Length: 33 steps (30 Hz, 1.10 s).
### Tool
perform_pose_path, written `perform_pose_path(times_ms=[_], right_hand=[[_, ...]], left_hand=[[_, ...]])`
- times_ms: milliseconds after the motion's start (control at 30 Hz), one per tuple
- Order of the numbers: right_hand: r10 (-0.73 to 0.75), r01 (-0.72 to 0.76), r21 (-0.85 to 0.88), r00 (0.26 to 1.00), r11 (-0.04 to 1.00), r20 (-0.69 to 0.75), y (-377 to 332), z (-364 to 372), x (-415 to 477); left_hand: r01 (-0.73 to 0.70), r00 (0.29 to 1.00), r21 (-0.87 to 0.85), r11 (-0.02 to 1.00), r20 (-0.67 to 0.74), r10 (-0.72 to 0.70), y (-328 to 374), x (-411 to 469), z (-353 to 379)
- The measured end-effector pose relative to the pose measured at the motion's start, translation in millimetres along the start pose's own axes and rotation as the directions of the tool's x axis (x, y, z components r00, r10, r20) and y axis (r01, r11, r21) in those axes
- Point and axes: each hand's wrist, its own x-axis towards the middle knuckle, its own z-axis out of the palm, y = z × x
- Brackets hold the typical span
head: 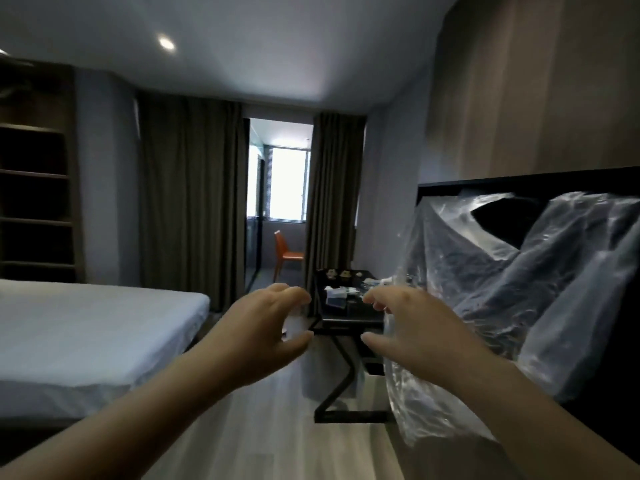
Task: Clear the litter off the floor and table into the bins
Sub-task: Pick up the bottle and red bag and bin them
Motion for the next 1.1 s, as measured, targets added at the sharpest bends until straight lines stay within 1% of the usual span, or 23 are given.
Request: perform_pose_path(times_ms=[167, 300, 400, 533, 733, 867, 1100], right_hand=[[-0.090, 0.088, 0.037, 0.993, 0.995, 0.080, -31, 53, 57], [-0.109, 0.102, 0.079, 0.990, 0.992, 0.091, -34, 95, 103], [-0.117, 0.109, 0.097, 0.990, 0.989, 0.082, -29, 129, 145], [-0.124, 0.112, 0.148, 0.989, 0.983, 0.078, -17, 174, 208], [-0.135, 0.115, 0.168, 0.984, 0.979, 0.115, -3, 237, 310], [-0.160, 0.128, 0.190, 0.974, 0.973, 0.162, -9, 283, 370], [-0.168, 0.126, 0.195, 0.963, 0.973, 0.213, -28, 375, 474]], left_hand=[[0.107, 0.994, 0.042, 0.993, 0.029, -0.109, -69, -11, 9], [0.157, 0.987, 0.066, 0.985, 0.031, -0.159, -122, 0, 22], [0.183, 0.982, 0.073, 0.980, 0.025, -0.186, -162, 21, 37], [0.212, 0.974, 0.126, 0.969, 0.051, -0.219, -219, 61, 62], [0.258, 0.959, 0.155, 0.953, 0.081, -0.273, -309, 120, 93], [0.317, 0.934, 0.147, 0.937, 0.121, -0.335, -369, 144, 116], [0.340, 0.922, 0.148, 0.929, 0.140, -0.360, -500, 179, 154]])
